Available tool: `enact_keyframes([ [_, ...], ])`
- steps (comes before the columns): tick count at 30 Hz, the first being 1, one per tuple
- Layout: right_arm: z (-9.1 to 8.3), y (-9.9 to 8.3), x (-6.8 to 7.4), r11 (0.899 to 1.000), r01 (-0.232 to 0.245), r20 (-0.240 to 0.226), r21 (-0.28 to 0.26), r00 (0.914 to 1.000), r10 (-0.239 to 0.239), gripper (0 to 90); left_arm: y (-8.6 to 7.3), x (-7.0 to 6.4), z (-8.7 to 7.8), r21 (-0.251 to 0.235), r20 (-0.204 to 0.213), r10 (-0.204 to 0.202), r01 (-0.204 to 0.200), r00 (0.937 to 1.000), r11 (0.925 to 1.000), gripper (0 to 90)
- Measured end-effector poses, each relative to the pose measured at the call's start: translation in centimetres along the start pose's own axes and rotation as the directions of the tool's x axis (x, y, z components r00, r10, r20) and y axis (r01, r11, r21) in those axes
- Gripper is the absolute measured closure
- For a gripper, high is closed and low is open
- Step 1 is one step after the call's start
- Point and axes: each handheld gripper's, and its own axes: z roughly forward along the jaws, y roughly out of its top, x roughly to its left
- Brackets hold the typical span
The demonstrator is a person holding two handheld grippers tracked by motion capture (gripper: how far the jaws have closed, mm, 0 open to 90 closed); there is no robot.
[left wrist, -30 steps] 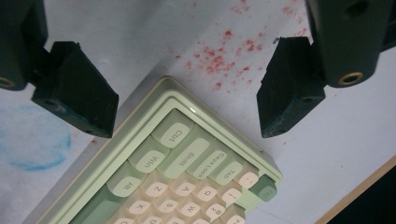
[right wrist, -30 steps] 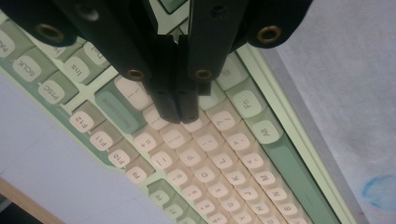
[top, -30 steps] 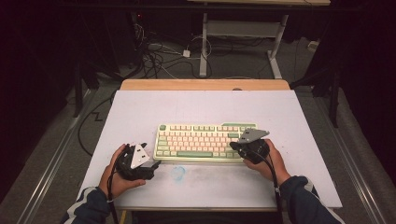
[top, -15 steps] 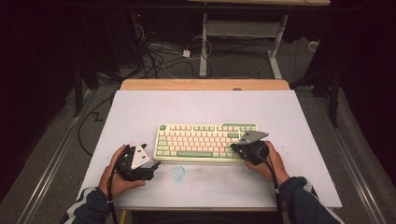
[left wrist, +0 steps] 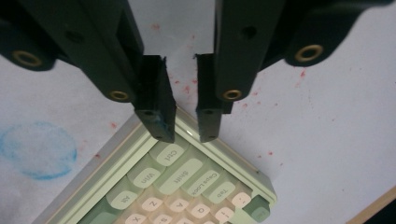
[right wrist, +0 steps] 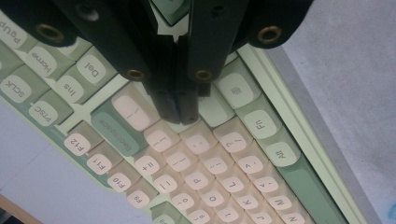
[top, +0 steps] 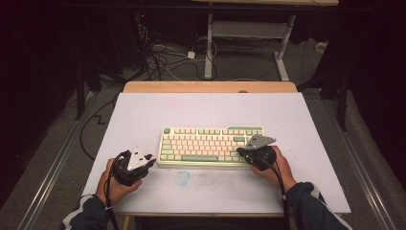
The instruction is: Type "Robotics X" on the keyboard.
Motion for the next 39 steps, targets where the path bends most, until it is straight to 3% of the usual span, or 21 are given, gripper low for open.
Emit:
enact_keyframes([
  [3, 0.0, 0.0, 0.0, 1.000, 0.001, -0.001, 0.000, 1.0000, -0.001, 90.0, 0.5, 0.0, -0.3, 0.001, 0.015, -0.018, 0.018, 0.9997, 0.9998, 87.0],
  [13, 0.0, 0.0, 0.1, 1.000, -0.001, 0.007, 0.001, 1.0000, 0.001, 90.0, 1.7, -0.6, 0.0, 0.008, 0.050, -0.026, 0.025, 0.9984, 0.9996, 87.3],
  [27, 0.0, -0.1, 0.2, 1.000, -0.002, 0.013, -0.004, 0.9999, 0.002, 90.0, 3.5, -2.7, 4.1, 0.066, 0.118, 0.002, -0.010, 0.9930, 0.9977, 87.3],
  [39, 0.0, -0.2, 0.3, 1.000, -0.002, 0.018, -0.007, 0.9998, 0.002, 90.0, 3.1, -4.0, 7.1, 0.122, 0.140, 0.032, -0.050, 0.9896, 0.9913, 87.0],
])
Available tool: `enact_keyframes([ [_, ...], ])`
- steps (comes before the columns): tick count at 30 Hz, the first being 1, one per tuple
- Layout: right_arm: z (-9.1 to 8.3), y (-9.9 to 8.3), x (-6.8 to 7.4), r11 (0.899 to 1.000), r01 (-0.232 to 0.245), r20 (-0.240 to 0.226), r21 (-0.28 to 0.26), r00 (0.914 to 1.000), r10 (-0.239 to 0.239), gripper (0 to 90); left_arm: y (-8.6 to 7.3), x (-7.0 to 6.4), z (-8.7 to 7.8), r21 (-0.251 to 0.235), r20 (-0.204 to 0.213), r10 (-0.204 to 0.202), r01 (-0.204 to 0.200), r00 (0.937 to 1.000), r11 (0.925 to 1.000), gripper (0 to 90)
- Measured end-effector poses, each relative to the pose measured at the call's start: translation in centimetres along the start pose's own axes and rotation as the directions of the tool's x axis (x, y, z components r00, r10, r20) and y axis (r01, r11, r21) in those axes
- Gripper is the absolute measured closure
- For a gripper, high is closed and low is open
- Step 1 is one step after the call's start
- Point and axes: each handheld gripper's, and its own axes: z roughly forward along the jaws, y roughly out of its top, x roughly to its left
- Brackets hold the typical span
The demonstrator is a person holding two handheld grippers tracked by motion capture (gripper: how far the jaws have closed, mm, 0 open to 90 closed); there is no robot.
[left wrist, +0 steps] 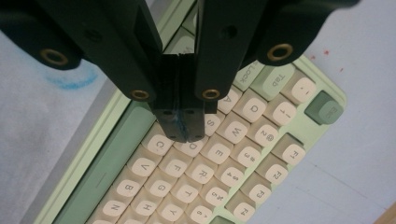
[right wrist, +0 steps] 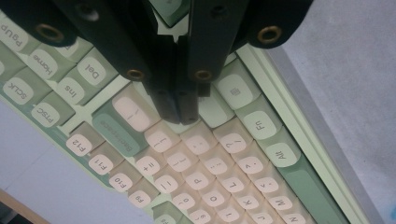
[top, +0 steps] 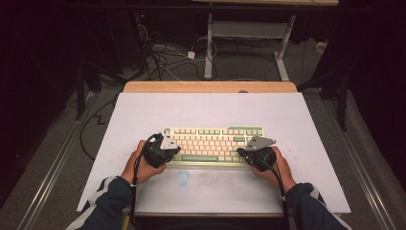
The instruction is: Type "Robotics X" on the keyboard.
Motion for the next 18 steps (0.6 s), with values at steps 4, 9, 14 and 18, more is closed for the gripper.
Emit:
enact_keyframes([
  [4, 0.0, 0.0, 0.0, 1.000, 0.003, -0.001, 0.000, 1.0000, -0.003, 90.0, -0.1, -0.2, 0.6, 0.013, 0.003, 0.009, -0.009, 1.0000, 0.9999, 86.8],
  [9, 0.0, 0.0, 0.0, 1.000, 0.006, -0.002, -0.002, 1.0000, -0.006, 90.0, -0.1, -0.4, 1.3, 0.020, 0.002, 0.021, -0.021, 0.9998, 0.9996, 86.8],
  [14, 0.0, 0.0, 0.0, 1.000, 0.007, -0.003, -0.003, 1.0000, -0.007, 90.0, -0.2, -0.4, 1.4, 0.026, 0.005, 0.019, -0.020, 0.9998, 0.9995, 86.3],
  [18, 0.0, -0.1, 0.0, 1.000, 0.006, -0.003, -0.002, 1.0000, -0.006, 90.0, -0.2, -0.5, 1.5, 0.027, 0.008, 0.024, -0.024, 0.9997, 0.9994, 86.1],
])
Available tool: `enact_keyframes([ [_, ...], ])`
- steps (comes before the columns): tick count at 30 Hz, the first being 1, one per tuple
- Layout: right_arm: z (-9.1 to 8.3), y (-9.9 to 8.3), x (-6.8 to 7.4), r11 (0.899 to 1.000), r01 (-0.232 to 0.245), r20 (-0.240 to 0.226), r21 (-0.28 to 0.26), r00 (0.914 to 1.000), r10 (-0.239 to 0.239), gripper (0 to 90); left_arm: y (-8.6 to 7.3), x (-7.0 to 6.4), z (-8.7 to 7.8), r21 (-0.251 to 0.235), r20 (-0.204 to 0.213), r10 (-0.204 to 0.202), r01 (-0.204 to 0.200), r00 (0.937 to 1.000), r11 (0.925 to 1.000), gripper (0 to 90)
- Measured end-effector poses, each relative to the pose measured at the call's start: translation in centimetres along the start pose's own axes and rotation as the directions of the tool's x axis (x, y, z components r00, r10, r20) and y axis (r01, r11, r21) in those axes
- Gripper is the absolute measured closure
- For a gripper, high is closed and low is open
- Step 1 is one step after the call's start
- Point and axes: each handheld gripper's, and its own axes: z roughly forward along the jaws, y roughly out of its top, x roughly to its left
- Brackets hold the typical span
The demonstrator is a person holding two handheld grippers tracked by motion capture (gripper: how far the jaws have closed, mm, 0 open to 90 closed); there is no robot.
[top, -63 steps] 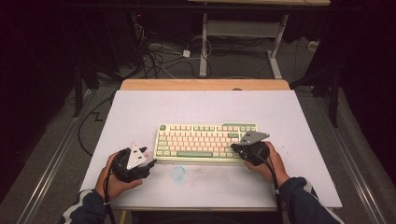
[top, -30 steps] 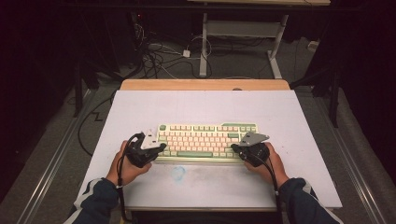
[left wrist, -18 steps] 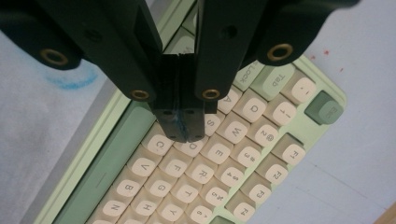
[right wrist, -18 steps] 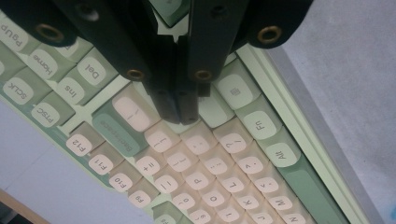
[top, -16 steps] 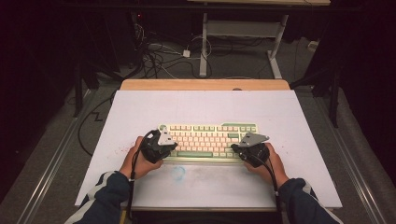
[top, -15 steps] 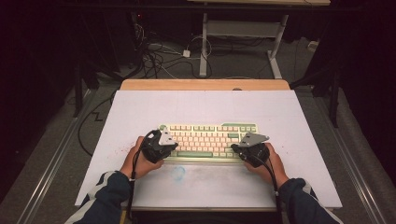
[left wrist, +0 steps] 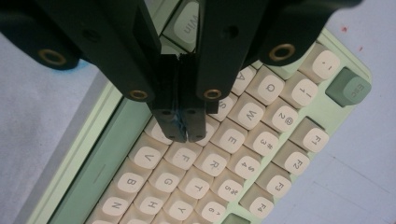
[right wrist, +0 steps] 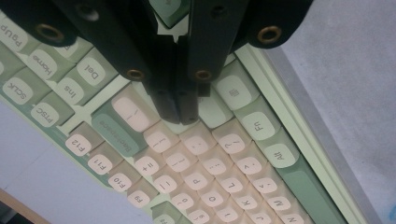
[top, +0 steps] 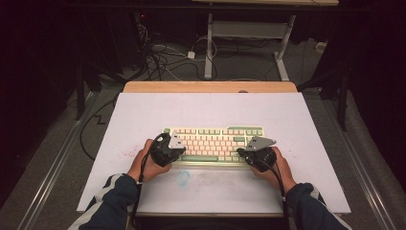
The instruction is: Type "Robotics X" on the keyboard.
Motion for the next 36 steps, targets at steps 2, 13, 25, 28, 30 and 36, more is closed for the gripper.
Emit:
enact_keyframes([
  [2, 0.00, 0.00, 0.01, 1.000, 0.000, 0.001, 0.000, 1.0000, 0.000, 90.0, -0.03, -0.02, 0.06, 0.004, 0.000, 0.003, -0.003, 1.0000, 1.0000, 86.0],
  [13, -0.01, -0.03, -0.02, 1.000, -0.003, -0.003, -0.001, 1.0000, 0.003, 90.0, 0.04, -0.16, 0.26, -0.002, -0.002, 0.012, -0.012, 0.9999, 0.9999, 85.3],
  [25, -0.04, -0.02, 0.02, 1.000, 0.000, 0.000, 0.000, 1.0000, 0.000, 90.0, -0.39, -0.24, 0.50, -0.006, -0.013, 0.013, -0.013, 0.9998, 0.9999, 85.9],
  [28, -0.04, -0.02, 0.01, 1.000, 0.000, -0.001, 0.001, 1.0000, 0.000, 90.0, -0.34, -0.26, 0.37, -0.010, -0.014, 0.019, -0.019, 0.9997, 0.9998, 85.4],
  [30, -0.04, -0.02, 0.01, 1.000, 0.000, -0.001, 0.000, 1.0000, 0.000, 90.0, -0.19, -0.26, 0.22, -0.019, -0.013, 0.020, -0.020, 0.9997, 0.9996, 84.8],
  [36, -0.05, 0.02, 0.02, 1.000, -0.001, -0.002, 0.002, 1.0000, 0.001, 90.0, -0.07, -0.32, 0.05, -0.029, -0.015, 0.035, -0.035, 0.9993, 0.9989, 83.0],
])
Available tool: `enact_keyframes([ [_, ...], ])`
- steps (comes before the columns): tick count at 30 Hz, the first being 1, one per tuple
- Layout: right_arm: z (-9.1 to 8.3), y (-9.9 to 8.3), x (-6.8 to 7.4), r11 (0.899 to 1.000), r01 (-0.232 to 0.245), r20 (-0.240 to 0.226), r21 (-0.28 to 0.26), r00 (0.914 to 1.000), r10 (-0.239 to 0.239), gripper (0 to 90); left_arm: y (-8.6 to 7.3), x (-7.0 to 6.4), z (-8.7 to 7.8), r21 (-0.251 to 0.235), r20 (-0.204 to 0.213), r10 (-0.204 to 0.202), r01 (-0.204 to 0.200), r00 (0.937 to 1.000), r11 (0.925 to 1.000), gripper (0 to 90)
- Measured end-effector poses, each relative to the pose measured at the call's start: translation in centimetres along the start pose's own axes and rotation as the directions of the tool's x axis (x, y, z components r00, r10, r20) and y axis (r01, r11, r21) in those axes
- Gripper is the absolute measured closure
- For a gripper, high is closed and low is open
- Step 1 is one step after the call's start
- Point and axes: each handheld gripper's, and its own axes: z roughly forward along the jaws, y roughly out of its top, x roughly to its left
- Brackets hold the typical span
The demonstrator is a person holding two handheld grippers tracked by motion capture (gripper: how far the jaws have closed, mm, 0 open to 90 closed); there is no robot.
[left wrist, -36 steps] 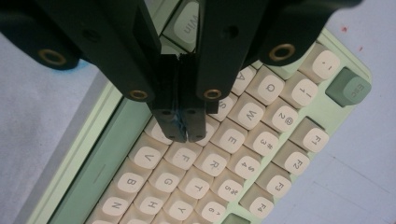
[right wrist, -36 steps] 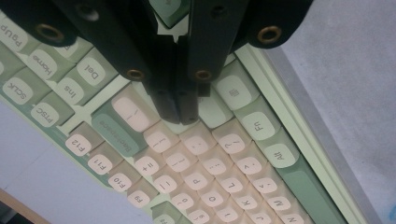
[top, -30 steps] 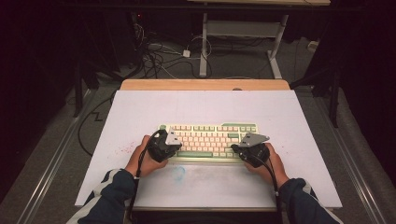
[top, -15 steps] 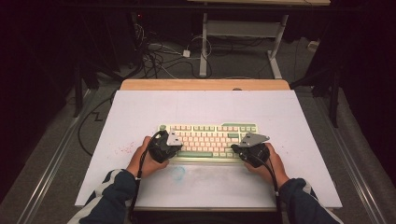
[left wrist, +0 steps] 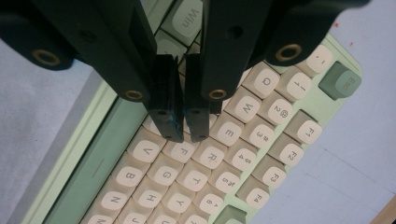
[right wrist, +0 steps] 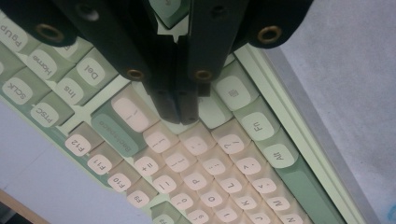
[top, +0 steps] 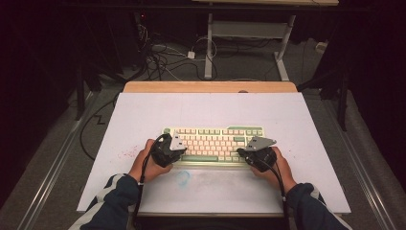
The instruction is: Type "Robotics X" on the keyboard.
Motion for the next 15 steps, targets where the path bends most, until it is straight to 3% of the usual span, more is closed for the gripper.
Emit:
enact_keyframes([
  [7, -0.13, 0.22, -0.10, 1.000, 0.008, -0.002, 0.007, 1.0000, -0.008, 89.5, 0.44, 0.04, -0.38, -0.043, -0.011, 0.009, -0.010, 0.9999, 0.9990, 74.2],
  [15, -0.97, 0.74, -0.31, 0.999, -0.004, -0.007, -0.047, 1.0000, 0.003, 87.9, 0.76, 0.09, -0.54, -0.104, -0.038, 0.006, -0.010, 0.9992, 0.9946, 56.4],
])
